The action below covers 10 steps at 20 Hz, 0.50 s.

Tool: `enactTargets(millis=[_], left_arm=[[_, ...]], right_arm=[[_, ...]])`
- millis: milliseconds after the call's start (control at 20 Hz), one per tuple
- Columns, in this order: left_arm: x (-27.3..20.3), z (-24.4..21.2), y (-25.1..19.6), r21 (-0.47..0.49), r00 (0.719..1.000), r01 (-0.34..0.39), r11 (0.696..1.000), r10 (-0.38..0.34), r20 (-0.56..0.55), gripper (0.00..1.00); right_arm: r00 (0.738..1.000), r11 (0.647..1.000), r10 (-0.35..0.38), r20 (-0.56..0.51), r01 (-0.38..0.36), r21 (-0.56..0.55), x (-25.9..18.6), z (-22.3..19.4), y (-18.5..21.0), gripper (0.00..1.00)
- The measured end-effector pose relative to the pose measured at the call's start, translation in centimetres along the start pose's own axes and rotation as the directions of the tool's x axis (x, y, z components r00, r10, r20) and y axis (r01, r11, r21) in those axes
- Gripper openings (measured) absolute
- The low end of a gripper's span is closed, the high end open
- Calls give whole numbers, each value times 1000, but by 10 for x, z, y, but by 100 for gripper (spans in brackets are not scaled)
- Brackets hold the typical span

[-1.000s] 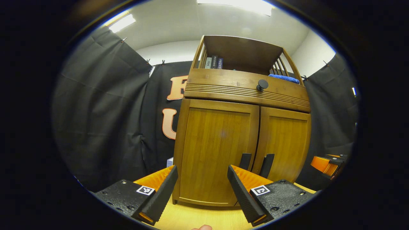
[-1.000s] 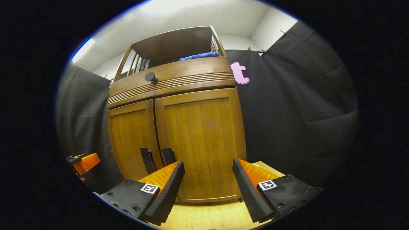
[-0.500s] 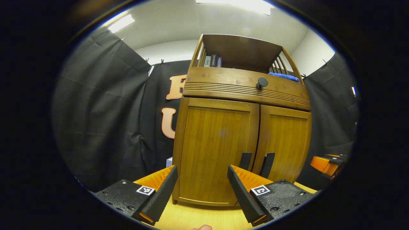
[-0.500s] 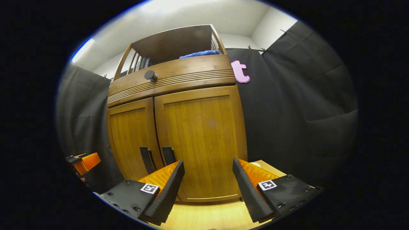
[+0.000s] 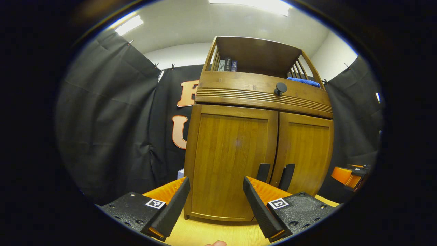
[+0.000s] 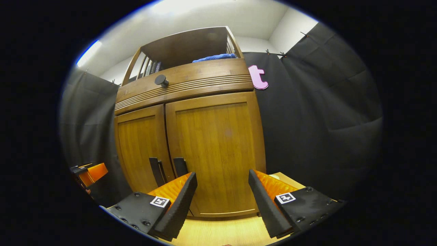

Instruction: Open the right door of the double-door shoe cabinet with the right hand, and open the left door with the left hand.

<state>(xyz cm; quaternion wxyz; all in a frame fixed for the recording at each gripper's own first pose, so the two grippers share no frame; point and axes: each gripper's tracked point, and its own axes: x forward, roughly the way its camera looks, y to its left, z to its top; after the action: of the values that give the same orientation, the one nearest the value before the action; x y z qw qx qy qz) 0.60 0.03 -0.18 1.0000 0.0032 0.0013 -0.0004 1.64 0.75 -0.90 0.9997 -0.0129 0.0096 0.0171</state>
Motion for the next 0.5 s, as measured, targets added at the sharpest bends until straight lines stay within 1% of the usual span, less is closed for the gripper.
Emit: enactTargets(millis=[50, 100, 150, 250, 300, 350, 400, 450, 500], left_arm=[[0, 0, 0, -2, 1000, 1, 1000, -1, 0, 91], [1, 0, 1, -2, 1000, -2, 1000, 2, -1, 91], [2, 0, 4, 1, 1000, -8, 1000, 8, 0, 91], [3, 1, 6, -6, 1000, -20, 1000, 20, 4, 91], [4, 1, 7, -15, 1000, -22, 1000, 22, 4, 91], [4, 2, 8, -22, 1000, -27, 999, 27, 5, 91], [3, 4, 11, -25, 999, -34, 999, 35, 7, 91], [1, 3, 13, -24, 999, -40, 999, 40, 9, 91], [1, 4, 15, -21, 999, -46, 999, 46, 11, 91]], right_arm=[[1000, 1000, 10, -5, -10, -3, 4, -1, 2, 89], [1000, 1000, 24, -4, -24, -2, 9, -1, 8, 100], [999, 999, 40, -1, -40, -6, 14, 0, 13, 97], [998, 997, 69, -2, -69, -22, 26, 0, 25, 97], [996, 996, 88, -11, -88, -26, 32, -2, 33, 89], [994, 994, 109, -20, -110, -25, 38, -5, 41, 89], [991, 991, 128, -28, -129, -24, 47, -6, 50, 97], [989, 989, 144, -37, -145, -23, 53, -9, 58, 93], [986, 986, 162, -45, -163, -20, 62, -10, 68, 97]])
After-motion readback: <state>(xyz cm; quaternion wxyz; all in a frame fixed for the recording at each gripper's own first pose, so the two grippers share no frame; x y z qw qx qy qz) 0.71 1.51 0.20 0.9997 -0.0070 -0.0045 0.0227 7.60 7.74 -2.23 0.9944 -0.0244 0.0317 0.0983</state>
